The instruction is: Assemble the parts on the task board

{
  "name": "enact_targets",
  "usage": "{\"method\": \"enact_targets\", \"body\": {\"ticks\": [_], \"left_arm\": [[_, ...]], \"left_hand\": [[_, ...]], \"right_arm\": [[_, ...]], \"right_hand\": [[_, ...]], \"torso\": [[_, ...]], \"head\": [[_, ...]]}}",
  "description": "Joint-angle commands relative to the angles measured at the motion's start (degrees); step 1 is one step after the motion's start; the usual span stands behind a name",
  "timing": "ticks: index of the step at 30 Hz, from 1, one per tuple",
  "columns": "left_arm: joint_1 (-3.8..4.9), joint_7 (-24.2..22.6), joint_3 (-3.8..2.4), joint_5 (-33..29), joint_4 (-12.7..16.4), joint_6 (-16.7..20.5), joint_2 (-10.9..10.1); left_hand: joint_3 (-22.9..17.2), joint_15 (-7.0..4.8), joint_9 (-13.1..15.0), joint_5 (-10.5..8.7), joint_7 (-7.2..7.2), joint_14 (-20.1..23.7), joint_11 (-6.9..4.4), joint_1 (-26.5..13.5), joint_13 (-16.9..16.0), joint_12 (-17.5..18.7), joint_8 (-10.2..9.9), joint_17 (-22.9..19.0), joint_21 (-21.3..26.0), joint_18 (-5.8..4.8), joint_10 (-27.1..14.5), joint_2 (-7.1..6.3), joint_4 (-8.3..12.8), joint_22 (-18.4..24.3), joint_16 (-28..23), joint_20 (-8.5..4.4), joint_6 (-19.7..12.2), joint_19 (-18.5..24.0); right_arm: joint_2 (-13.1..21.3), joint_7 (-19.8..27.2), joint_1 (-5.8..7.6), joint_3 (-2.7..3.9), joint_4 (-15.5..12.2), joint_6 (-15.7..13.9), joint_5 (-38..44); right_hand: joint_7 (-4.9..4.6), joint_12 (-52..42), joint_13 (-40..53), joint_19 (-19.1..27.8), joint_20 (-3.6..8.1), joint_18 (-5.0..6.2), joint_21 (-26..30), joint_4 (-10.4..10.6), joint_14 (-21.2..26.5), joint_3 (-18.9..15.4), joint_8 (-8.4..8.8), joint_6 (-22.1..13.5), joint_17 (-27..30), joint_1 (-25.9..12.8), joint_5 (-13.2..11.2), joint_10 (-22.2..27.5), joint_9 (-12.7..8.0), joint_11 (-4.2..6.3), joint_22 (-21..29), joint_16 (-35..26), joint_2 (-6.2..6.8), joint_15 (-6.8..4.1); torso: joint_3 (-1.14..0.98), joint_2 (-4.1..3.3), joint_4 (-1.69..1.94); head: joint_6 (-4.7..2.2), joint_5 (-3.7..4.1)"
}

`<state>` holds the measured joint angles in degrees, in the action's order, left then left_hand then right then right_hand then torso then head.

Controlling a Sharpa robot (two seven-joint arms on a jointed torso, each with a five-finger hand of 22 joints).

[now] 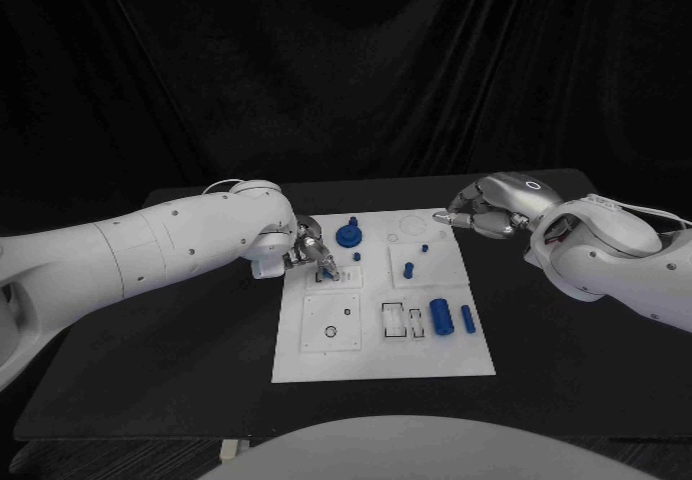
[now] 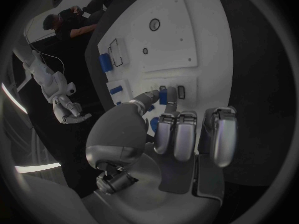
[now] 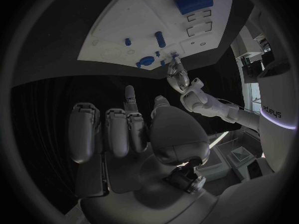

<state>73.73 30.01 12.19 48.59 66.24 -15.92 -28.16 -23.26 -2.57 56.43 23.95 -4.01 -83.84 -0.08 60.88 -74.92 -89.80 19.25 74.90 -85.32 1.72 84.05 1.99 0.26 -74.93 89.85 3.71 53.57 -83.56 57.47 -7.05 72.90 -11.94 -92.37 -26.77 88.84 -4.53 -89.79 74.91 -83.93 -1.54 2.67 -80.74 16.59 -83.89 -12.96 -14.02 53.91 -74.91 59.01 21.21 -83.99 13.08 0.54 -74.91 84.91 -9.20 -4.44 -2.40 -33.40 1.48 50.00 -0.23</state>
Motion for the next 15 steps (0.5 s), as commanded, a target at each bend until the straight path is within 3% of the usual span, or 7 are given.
{"method": "enact_targets", "body": {"ticks": [1, 15], "left_arm": [[-0.04, 0.0, -0.05, -0.1, -0.1, 0.0, 0.3], [-0.10, -0.4, -0.05, -0.1, -1.0, -0.4, 1.3]], "left_hand": [[-0.8, -0.41, 0.1, -0.06, 0.94, -6.2, -0.52, -0.5, -15.1, -0.2, -0.2, 15.1, 0.1, 0.21, 6.0, 0.02, 0.4, -10.6, 0.2, -0.10, 0.9, -0.1], [-1.1, -0.44, 0.1, -0.31, 0.98, -6.2, -0.55, -0.5, -15.1, -0.2, -0.3, 15.1, 0.3, 0.29, 6.0, 0.17, 0.5, -10.4, 0.2, -0.14, 1.0, 0.1]], "right_arm": [[0.0, -1.1, -0.13, 0.04, 0.0, 0.2, 0.1], [-0.1, -1.0, -0.14, 0.04, 0.3, 0.2, 0.1]], "right_hand": [[0.11, -0.2, 15.1, -2.4, -0.53, -0.15, 0.3, -0.1, -3.6, 0.1, -0.24, 0.5, -0.5, 0.6, -0.2, -6.0, 0.1, -0.44, -11.7, -0.4, -0.30, 0.34], [0.07, -0.2, 15.1, -2.1, -0.60, 0.00, 0.9, -0.2, -3.4, 0.1, -0.22, 0.6, 0.4, 1.1, -0.2, -6.0, 0.1, -0.56, -11.5, -0.7, -0.39, 0.37]], "torso": [[0.00, -0.02, -0.02], [0.01, -0.03, 0.00]], "head": [[0.00, 0.07], [0.00, -0.10]]}}
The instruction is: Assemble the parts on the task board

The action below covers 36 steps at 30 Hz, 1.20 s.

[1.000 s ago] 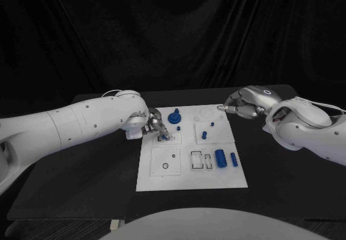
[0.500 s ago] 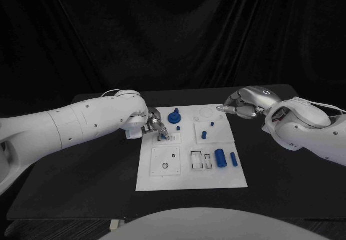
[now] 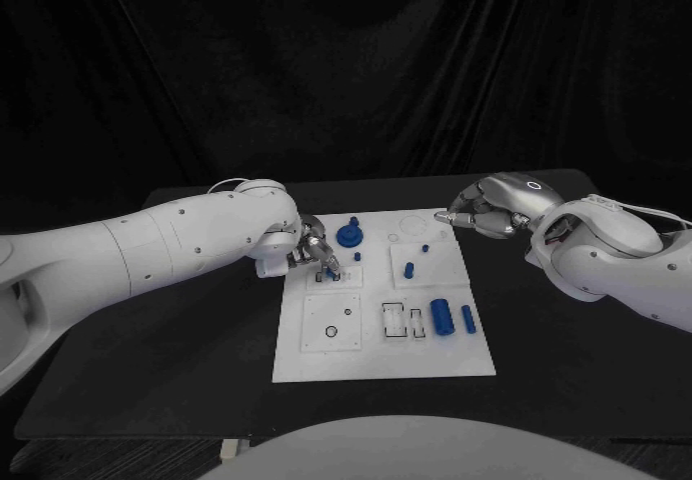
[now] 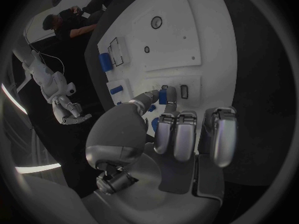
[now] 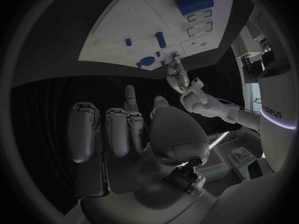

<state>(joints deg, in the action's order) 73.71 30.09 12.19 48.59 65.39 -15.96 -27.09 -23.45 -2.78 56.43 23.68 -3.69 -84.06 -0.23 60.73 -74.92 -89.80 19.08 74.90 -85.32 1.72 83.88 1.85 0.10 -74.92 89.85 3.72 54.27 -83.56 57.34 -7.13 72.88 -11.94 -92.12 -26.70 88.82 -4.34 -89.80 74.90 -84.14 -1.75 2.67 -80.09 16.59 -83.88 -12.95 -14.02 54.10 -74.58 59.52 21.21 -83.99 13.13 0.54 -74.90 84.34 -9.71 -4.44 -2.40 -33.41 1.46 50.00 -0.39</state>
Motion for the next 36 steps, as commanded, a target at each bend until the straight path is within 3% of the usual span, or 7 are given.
{"method": "enact_targets", "body": {"ticks": [1, 36], "left_arm": [[-0.08, -0.5, -0.05, -0.1, -0.2, -0.5, 0.3], [-0.27, 0.2, -0.04, -0.1, 0.3, -1.3, 0.3]], "left_hand": [[-1.0, -0.24, 0.1, -0.07, 0.67, -5.9, -0.41, -0.4, -15.1, -0.2, -0.2, 15.1, 0.4, 0.32, 6.1, 0.36, 0.7, -10.3, 0.2, -0.16, 0.3, 0.2], [-1.8, -0.37, 0.3, -0.08, 0.75, -5.9, -0.52, -0.4, -15.1, -0.2, -0.3, 15.1, 0.7, 0.38, 6.1, 0.32, 1.1, -10.2, 0.2, -0.28, 0.7, 0.4]], "right_arm": [[0.0, -1.0, -0.12, 0.04, 0.0, 0.1, 0.1], [-0.5, -1.5, -0.21, 0.04, 0.5, 1.0, 0.0]], "right_hand": [[-0.12, -0.2, 15.1, -1.9, -0.39, 0.00, 0.2, -0.2, -3.4, 0.1, -0.22, 0.4, 0.1, 0.6, -0.2, -6.0, 0.1, -0.56, -11.5, -0.2, 0.12, 0.37], [-0.17, -0.2, 15.1, -1.8, -0.44, 0.05, 0.4, -0.3, -3.4, 0.1, -0.15, 0.5, 0.3, 1.3, -0.1, -6.0, 0.1, -0.63, -11.4, -0.3, 0.12, 0.40]], "torso": [[0.00, -0.01, 0.03], [0.02, 0.01, 0.02]], "head": [[0.00, 0.09], [0.00, -0.19]]}}
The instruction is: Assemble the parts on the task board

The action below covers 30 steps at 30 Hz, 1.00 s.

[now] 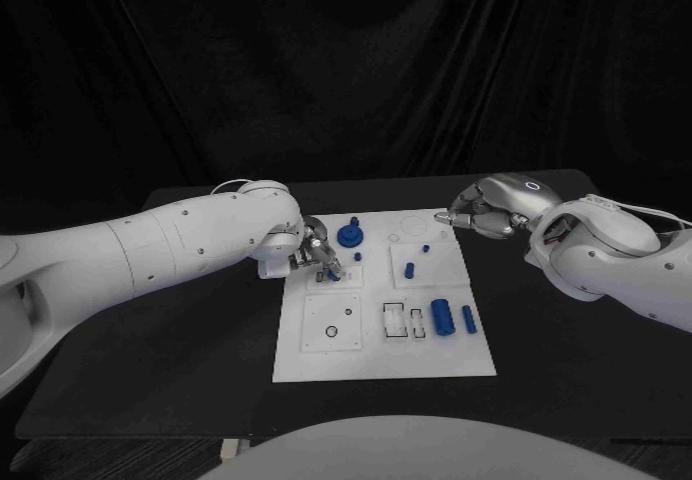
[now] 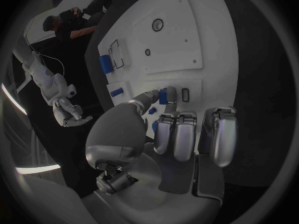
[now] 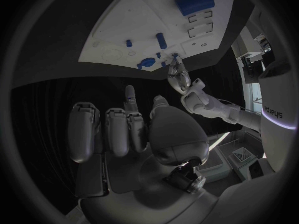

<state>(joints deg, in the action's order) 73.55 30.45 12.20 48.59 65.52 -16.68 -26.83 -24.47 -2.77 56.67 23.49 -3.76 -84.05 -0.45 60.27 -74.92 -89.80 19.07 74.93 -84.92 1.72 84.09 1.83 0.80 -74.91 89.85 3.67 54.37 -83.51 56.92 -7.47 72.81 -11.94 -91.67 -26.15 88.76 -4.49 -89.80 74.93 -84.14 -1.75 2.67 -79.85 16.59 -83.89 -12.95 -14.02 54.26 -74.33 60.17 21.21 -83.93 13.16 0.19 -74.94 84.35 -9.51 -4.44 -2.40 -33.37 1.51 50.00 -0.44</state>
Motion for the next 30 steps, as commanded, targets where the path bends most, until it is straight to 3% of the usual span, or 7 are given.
{"method": "enact_targets", "body": {"ticks": [1, 5, 8, 9, 10, 14, 30], "left_arm": [[-0.11, -0.1, -0.05, -0.1, 0.1, -0.6, 0.1], [-0.13, -0.2, -0.05, -0.1, -0.1, -0.7, 0.2], [-0.16, -0.3, -0.05, -0.1, -0.3, -0.7, 0.3], [-0.18, -0.4, -0.05, -0.1, -0.4, -0.8, 0.4], [-0.20, -0.5, -0.05, -0.1, -0.5, -0.8, 0.4], [-0.28, -0.5, -0.05, -0.1, -0.7, -1.0, 0.6], [-0.61, 0.3, -0.05, -0.1, -1.3, -1.9, 1.1]], "left_hand": [[-0.7, -0.38, 0.0, 0.11, 0.82, -5.9, -0.30, 0.0, -15.1, -0.2, -0.2, 15.1, 0.3, 0.39, 5.9, 0.33, 0.4, -10.2, 0.2, -0.23, 0.6, 0.3], [-0.8, -0.39, 0.1, 0.04, 0.81, -5.9, -0.30, -0.1, -15.1, -0.2, -0.3, 15.1, 0.4, 0.44, 5.9, 0.32, 0.4, -10.1, 0.2, -0.25, 0.6, 0.5], [-0.9, -0.44, 0.1, -1.44, 0.82, -5.9, -0.33, -0.7, -15.1, -0.2, -0.5, 15.1, 0.6, 0.46, 5.9, 0.30, 0.2, -10.0, 0.2, -0.31, 0.7, 0.5], [-0.5, -0.46, 0.2, -5.18, 0.87, -5.9, -0.37, -1.7, -15.1, -0.2, -0.8, 15.1, 0.8, 0.48, 5.9, 0.45, -0.6, -10.0, 0.2, -0.34, 0.9, 0.6], [-0.2, -0.45, 0.2, -6.81, 0.86, -5.9, -0.36, -2.1, -15.1, -0.2, -1.0, 15.1, 0.9, 0.52, 5.9, 0.51, -1.0, -9.8, 0.2, -0.34, 1.0, 0.7], [0.9, -0.40, 0.1, -10.40, 0.78, -5.9, -0.26, -3.2, -15.1, -0.2, -1.5, 15.1, 1.2, 0.57, 5.9, 0.60, -2.3, -9.8, 0.2, -0.33, 1.1, 0.8], [3.9, -0.28, -0.1, -14.57, 0.66, -5.9, -0.12, -4.5, -15.1, -0.2, -2.5, 15.1, 1.6, 0.63, 5.9, 0.66, -4.6, -9.7, 0.2, -0.23, 1.8, 0.9]], "right_arm": [[-0.1, -1.2, -0.16, 0.04, 0.1, 0.5, 0.0], [-0.1, -1.3, -0.19, 0.04, 0.2, 0.6, 0.0], [-0.1, -1.3, -0.20, 0.03, 0.2, 0.7, 0.0], [-0.1, -1.3, -0.20, 0.03, 0.1, 0.7, 0.0], [-0.1, -1.3, -0.20, 0.03, 0.1, 0.7, 0.0], [0.0, -1.3, -0.21, 0.03, 0.2, 0.7, 0.0], [0.1, -1.3, -0.21, 0.03, 0.1, 0.9, 0.0]], "right_hand": [[-0.01, -0.2, 15.1, -1.8, -0.44, 0.05, 0.2, -0.3, -3.4, 0.1, -0.15, 0.4, 0.1, 0.6, -0.1, -6.1, 0.1, -0.28, -11.4, -0.3, -0.07, 0.40], [-0.02, -0.2, 15.1, -1.8, -0.45, 0.06, 0.3, -0.3, -3.4, 0.1, -0.12, 0.4, 0.2, 0.8, -0.1, -6.1, 0.1, -0.29, -11.4, -0.4, -0.10, 0.40], [-0.03, -0.2, 15.1, -1.8, -0.46, 0.07, 0.3, -0.3, -3.4, 0.1, -0.11, 0.4, 0.2, 0.9, -0.1, -6.1, 0.1, -0.30, -11.4, -0.4, -0.12, 0.40], [-0.04, -0.2, 15.1, -1.8, -0.46, 0.08, 0.3, -0.3, -3.4, 0.1, -0.08, 0.4, 0.3, 1.1, 0.0, -6.1, 0.1, -0.31, -11.4, -0.4, -0.13, 0.40], [-0.04, -0.2, 15.1, -1.8, -0.46, 0.08, 0.3, -0.3, -3.4, 0.1, -0.08, 0.4, 0.3, 1.1, 0.0, -6.1, 0.1, -0.31, -11.4, -0.4, -0.13, 0.40], [-0.04, -0.2, 15.1, -1.8, -0.47, 0.08, 0.3, -0.3, -3.4, 0.1, -0.06, 0.4, 0.3, 1.3, 0.0, -6.1, 0.1, -0.32, -11.4, -0.4, -0.13, 0.40], [-0.06, -0.2, 15.1, -1.7, -0.47, 0.11, 0.5, -0.4, -3.3, 0.2, -0.02, 0.4, 0.4, 1.6, 0.0, -6.1, 0.1, -0.34, -11.3, -0.5, -0.13, 0.40]], "torso": [[0.02, -0.04, -0.03], [0.00, -0.03, -0.01], [-0.01, -0.02, -0.01], [-0.01, -0.02, -0.02], [-0.01, -0.03, -0.03], [-0.01, -0.03, -0.04], [0.00, -0.02, -0.06]], "head": [[0.00, -0.15], [0.00, -0.11], [0.00, -0.03], [0.00, -0.03], [0.00, -0.04], [0.00, -0.04], [0.00, 0.05]]}}
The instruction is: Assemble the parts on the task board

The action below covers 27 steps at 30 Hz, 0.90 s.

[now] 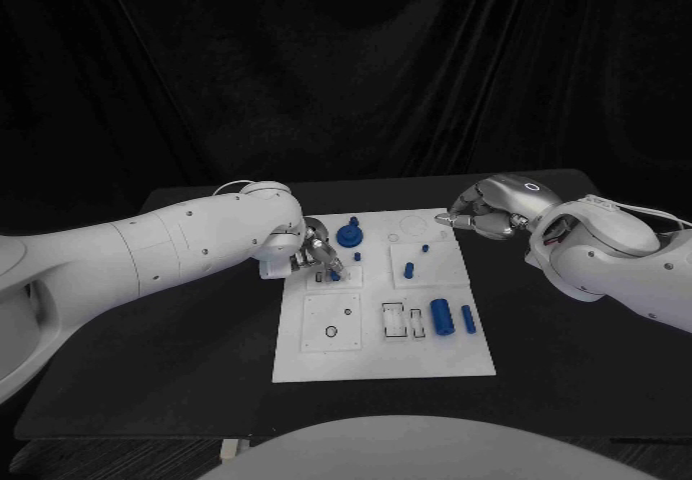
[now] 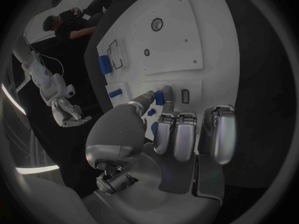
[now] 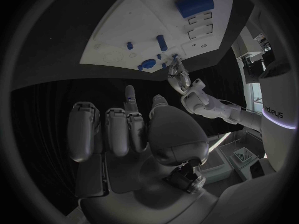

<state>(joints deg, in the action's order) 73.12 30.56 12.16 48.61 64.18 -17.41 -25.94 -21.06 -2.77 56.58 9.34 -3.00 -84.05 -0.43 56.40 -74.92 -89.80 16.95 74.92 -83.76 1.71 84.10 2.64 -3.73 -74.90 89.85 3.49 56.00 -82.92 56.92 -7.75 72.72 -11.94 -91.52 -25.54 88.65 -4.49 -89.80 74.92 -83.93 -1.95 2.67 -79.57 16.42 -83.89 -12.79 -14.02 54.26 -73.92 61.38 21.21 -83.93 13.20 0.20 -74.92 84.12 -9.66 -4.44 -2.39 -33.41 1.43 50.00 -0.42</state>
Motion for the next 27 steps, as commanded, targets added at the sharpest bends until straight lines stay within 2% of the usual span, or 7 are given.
{"method": "enact_targets", "body": {"ticks": [1, 5, 9, 13, 17, 21, 27], "left_arm": [[-0.19, 0.2, -0.01, -0.2, 0.0, -1.2, 0.2], [-0.25, 0.5, -0.01, -0.2, 0.0, -1.2, 0.1], [-0.31, 0.8, -0.01, -0.2, -0.1, -1.5, 0.1], [-0.35, 0.9, -0.01, -0.2, -0.1, -1.7, 0.1], [-0.38, 0.9, -0.01, -0.2, -0.2, -1.7, 0.0], [-0.41, 0.8, -0.01, -0.2, -0.2, -1.7, 0.1], [-0.44, 0.6, -0.01, -0.2, -0.4, -1.7, 0.2]], "left_hand": [[0.6, -0.29, -0.1, -0.54, -0.11, -5.9, -0.13, -0.7, -15.1, -0.2, -0.4, 15.1, 0.4, 0.64, 5.9, -0.16, -0.1, -9.7, 0.2, -0.05, 0.2, 0.3], [1.5, -0.26, -0.1, -1.61, -0.15, -5.9, -0.11, -1.1, -15.1, -0.2, -0.7, 15.1, 0.5, 0.64, 5.9, -0.21, -0.8, -9.8, 0.2, -0.03, 0.4, 0.3], [3.6, -0.27, 0.1, -4.33, -0.10, -5.9, -0.13, -2.6, -15.1, -0.2, -0.7, 15.1, 0.6, 0.63, 5.9, -0.52, -2.4, -9.9, 0.2, 0.00, 1.3, 0.2], [5.4, -0.30, 0.3, -5.95, -0.06, -5.9, -0.16, -3.9, -15.1, -0.2, -0.7, 15.1, 0.8, 0.68, 5.9, -0.79, -3.6, -9.8, 0.2, -0.02, 1.6, 0.3], [6.1, -0.32, 0.4, -6.14, -0.07, -5.9, -0.15, -4.3, -15.1, -0.2, -0.7, 15.1, 0.8, 0.69, 5.9, -0.83, -4.1, -9.8, 0.2, -0.04, 1.6, 0.3], [8.6, -0.27, 0.7, -6.32, -0.16, -5.9, -0.09, -6.3, -15.1, -0.2, -1.0, 15.1, 1.0, 0.72, 5.9, -1.10, -6.1, -9.8, 0.2, -0.02, 1.6, 0.3], [10.1, -0.24, 0.8, -6.47, -0.22, -5.9, -0.04, -7.3, -15.1, -0.2, -1.1, 15.1, 1.2, 0.74, 5.9, -1.11, -7.4, -9.8, 0.2, -0.01, 1.6, 0.4]], "right_arm": [[0.1, -1.0, -0.12, 0.04, 0.0, 0.3, 0.1], [0.1, -1.0, -0.13, 0.04, 0.0, 0.4, 0.1], [0.0, -1.0, -0.22, 0.04, 0.0, 0.5, 0.1], [0.0, -1.0, -0.34, 0.04, 0.1, 0.5, 0.1], [0.0, -1.0, -0.43, 0.04, 0.1, 0.6, 0.1], [0.0, -1.0, -0.48, 0.04, 0.1, 0.6, 0.1], [0.0, -0.9, -0.52, 0.04, 0.2, 0.6, 0.1]], "right_hand": [[-0.06, -0.2, 15.1, -1.9, -0.26, 0.11, 0.2, -0.2, -3.3, 0.0, -0.02, 0.4, 0.0, 0.4, 0.0, -6.1, 0.1, -0.36, -11.3, -0.3, 0.02, 0.40], [-0.06, -0.2, 15.1, -1.9, -0.26, 0.11, 0.2, -0.2, -3.3, 0.0, -0.02, 0.4, 0.0, 0.4, 0.0, -6.1, 0.1, -0.36, -11.3, -0.3, 0.02, 0.40], [-0.07, -0.2, 15.1, -1.9, -0.27, 0.13, 0.3, -0.2, -3.3, 0.0, -0.02, 0.4, 0.1, 0.5, 0.0, -6.1, 0.1, -0.36, -11.3, -0.3, 0.03, 0.40], [-0.07, -0.2, 15.1, -1.9, -0.27, 0.12, 0.2, -0.2, -3.3, 0.0, -0.01, 0.4, 0.1, 0.6, 0.0, -6.1, 0.1, -0.36, -11.3, -0.3, 0.05, 0.41], [-0.07, -0.2, 15.1, -1.9, -0.27, 0.12, 0.2, -0.2, -3.3, 0.0, -0.01, 0.4, 0.1, 0.6, 0.0, -6.1, 0.1, -0.36, -11.3, -0.3, 0.05, 0.41], [-0.07, -0.2, 15.1, -1.9, -0.27, 0.12, 0.2, -0.2, -3.3, 0.0, -0.01, 0.4, 0.1, 0.6, 0.0, -6.1, 0.1, -0.36, -11.3, -0.3, 0.05, 0.41], [-0.07, -0.2, 15.1, -1.9, -0.27, 0.12, 0.2, -0.2, -3.3, 0.0, -0.01, 0.4, 0.1, 0.6, 0.0, -6.1, 0.1, -0.36, -11.3, -0.3, 0.05, 0.41]], "torso": [[-0.01, 0.01, 0.03], [-0.01, 0.02, 0.05], [0.00, 0.00, 0.03], [0.00, 0.00, 0.04], [0.00, -0.01, 0.05], [-0.01, 0.00, 0.05], [0.00, 0.00, 0.06]], "head": [[0.00, 0.02], [0.00, -0.03], [0.00, -0.16], [0.00, -0.23], [0.00, -0.23], [0.00, -0.21], [0.00, -0.18]]}}
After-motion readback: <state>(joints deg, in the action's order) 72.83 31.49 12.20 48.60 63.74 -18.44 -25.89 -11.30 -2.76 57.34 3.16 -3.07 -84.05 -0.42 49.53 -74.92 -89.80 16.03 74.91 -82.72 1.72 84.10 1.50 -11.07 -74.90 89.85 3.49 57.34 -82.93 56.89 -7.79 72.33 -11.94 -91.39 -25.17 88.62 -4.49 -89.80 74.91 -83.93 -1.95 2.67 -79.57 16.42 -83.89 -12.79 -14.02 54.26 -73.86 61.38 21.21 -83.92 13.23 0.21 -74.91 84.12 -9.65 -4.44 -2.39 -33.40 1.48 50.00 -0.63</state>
